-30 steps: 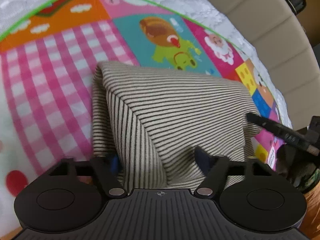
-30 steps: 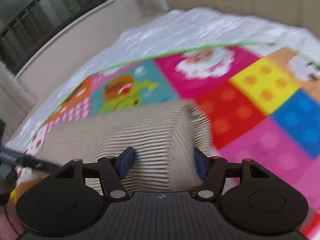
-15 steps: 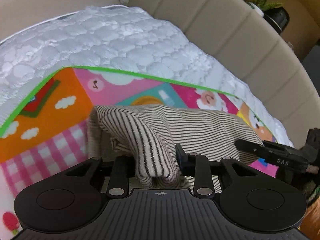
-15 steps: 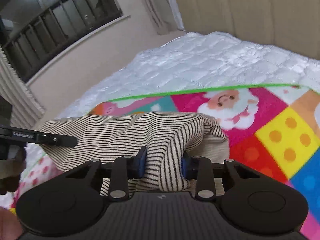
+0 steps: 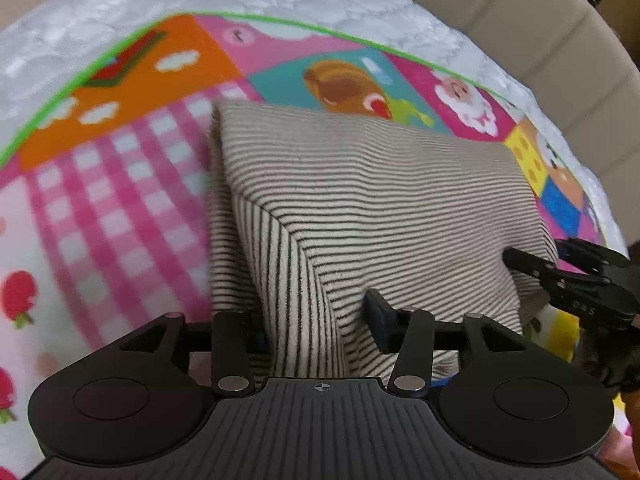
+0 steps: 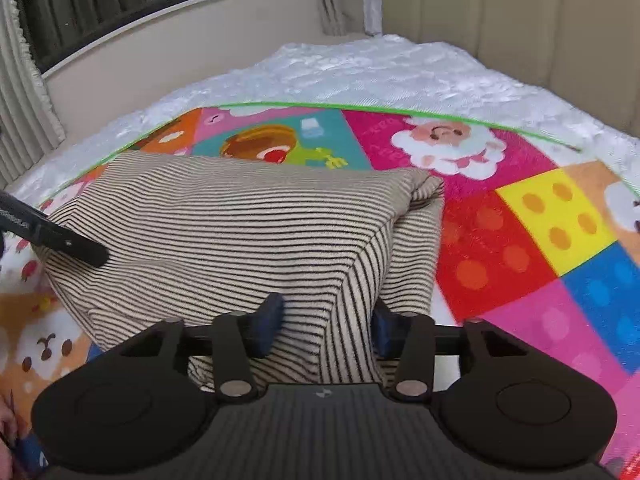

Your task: Fold clothes

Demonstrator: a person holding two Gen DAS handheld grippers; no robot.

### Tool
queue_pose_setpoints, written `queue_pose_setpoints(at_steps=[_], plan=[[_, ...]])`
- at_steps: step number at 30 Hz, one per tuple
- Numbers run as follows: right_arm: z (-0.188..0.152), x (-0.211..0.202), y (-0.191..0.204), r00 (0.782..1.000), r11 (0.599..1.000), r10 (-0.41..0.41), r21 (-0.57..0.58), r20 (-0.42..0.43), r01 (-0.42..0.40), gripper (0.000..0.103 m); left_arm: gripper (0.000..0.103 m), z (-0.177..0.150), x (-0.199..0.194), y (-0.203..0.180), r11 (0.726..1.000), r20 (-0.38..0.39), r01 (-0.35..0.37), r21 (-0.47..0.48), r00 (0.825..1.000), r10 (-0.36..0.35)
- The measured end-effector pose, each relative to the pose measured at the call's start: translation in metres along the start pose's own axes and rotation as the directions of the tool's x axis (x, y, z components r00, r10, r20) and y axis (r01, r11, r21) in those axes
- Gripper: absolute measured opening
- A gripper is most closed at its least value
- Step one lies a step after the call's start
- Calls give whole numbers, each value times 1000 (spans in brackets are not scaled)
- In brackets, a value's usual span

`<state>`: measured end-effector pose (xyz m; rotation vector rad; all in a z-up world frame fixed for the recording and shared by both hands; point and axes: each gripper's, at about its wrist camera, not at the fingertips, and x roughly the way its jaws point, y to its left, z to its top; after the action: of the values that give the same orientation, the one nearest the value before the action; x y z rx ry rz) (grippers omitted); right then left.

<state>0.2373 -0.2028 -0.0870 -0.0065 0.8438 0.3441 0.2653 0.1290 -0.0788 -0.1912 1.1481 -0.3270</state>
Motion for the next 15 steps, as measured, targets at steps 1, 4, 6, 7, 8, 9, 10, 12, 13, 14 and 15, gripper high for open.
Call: queue_pose_setpoints(at_steps=[1,4,6,7,8,9,10,12,13,14,15], plan=[[2,-5,0,1000,1000,-8,-2,5,8,48,56,0,-8,-4,999,21,-36,19,999,36],[6,-20,-4,999,999,-33,-9,24,33,55,61,-3,-34,-14,994,80,-91,61,993,86],[12,-28,-11,998,999,-45,13,50,44,60,68,-6,-49,-18,998,95,-51,38,994,47],[15,-32,-14,997,998,-50,29,65,48,61,73,-9,-54,-20,1000,94,-22,22,995,20],[19,-35,-17,995,998,-54,45,78,51,61,74,-12,-58,-23,1000,91,6,7,996,-7],[23,-35,-20,994,997,-57,59,90,51,61,75,-15,-59,-27,999,81,32,-5,996,-31],[29,-34,-22,993,996,-58,73,101,51,61,76,-19,-58,-31,998,71,55,-15,996,-53],[40,-30,-25,991,995,-62,91,116,51,61,81,-24,-51,-39,996,49,86,-27,995,-85],[45,-24,-25,991,994,-67,93,117,56,61,81,-27,-47,-42,994,37,104,-38,994,-102],[50,-19,-24,991,994,-72,95,117,61,61,81,-29,-42,-43,990,23,124,-61,992,-123],[54,-12,-23,990,993,-76,97,116,64,62,81,-31,-37,-44,986,11,144,-84,990,-144]])
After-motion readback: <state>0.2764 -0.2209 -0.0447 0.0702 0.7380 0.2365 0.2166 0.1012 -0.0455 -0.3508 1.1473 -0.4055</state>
